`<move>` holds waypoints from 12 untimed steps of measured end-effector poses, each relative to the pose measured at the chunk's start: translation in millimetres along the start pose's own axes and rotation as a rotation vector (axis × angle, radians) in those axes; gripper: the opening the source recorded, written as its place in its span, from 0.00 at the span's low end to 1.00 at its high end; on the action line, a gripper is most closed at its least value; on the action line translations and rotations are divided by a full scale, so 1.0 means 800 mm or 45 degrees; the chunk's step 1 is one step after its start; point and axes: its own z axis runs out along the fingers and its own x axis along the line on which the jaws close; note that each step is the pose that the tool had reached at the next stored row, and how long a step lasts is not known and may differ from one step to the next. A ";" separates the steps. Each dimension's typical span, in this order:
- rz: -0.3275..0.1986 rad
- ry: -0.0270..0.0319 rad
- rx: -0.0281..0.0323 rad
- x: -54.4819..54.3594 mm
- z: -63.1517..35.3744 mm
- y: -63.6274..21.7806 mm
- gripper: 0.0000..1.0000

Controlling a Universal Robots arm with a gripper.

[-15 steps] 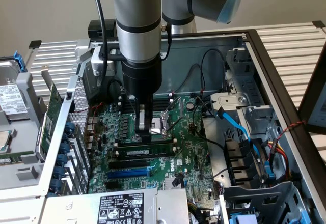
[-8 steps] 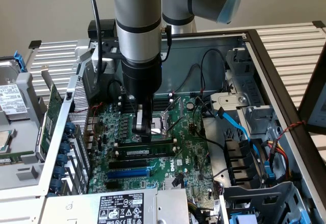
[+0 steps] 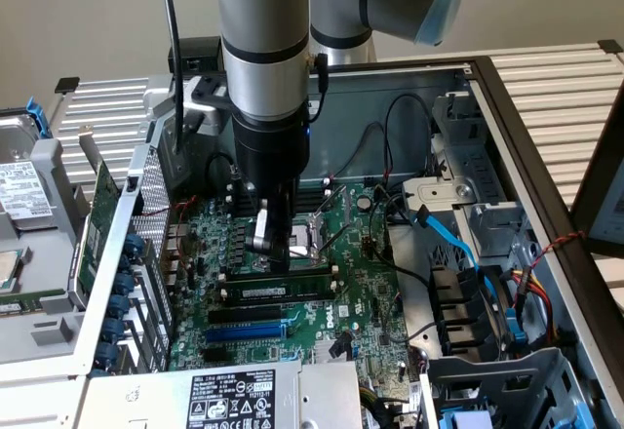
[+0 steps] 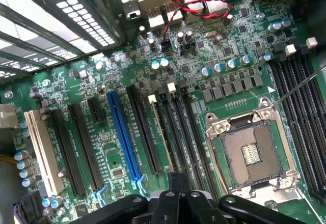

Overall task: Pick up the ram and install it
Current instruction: 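Press down the ram until it locks into place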

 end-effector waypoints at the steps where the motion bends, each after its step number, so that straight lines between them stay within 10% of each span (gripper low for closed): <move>1: 0.020 -0.0001 -0.0005 0.000 0.000 0.000 0.11; 12: 0.228 -0.0018 -0.0058 0.000 0.000 0.000 0.11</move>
